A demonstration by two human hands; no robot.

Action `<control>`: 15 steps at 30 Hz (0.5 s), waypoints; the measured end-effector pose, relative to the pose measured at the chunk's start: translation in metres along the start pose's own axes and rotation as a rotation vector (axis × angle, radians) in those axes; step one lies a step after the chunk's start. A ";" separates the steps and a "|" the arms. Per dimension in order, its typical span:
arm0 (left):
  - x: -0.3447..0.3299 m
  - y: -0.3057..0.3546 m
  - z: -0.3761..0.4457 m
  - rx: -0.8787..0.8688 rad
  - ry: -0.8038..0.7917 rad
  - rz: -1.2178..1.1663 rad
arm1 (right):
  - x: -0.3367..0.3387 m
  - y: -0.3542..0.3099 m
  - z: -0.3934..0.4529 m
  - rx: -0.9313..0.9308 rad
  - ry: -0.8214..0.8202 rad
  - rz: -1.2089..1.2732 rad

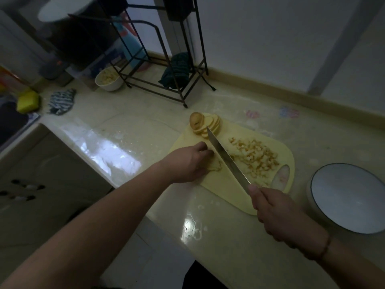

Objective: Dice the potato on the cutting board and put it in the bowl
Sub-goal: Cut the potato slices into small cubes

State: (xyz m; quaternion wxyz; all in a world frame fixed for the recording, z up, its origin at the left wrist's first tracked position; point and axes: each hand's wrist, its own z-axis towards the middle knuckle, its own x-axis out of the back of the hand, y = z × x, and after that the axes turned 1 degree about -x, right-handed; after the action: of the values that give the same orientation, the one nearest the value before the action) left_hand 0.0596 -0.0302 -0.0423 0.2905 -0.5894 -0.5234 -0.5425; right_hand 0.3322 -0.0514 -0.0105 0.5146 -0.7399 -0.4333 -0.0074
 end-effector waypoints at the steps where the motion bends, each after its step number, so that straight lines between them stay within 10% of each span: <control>1: -0.002 0.001 -0.003 0.057 0.020 -0.025 | -0.002 -0.001 0.002 -0.003 0.004 0.003; 15: -0.017 0.028 -0.007 0.501 0.147 -0.152 | -0.027 -0.022 0.023 0.113 -0.003 -0.200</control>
State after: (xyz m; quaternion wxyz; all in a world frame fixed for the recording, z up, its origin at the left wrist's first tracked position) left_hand 0.0857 -0.0496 -0.0499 0.4230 -0.4173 -0.6616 -0.4575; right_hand 0.2913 -0.0482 -0.0174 0.5516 -0.6626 -0.5056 -0.0331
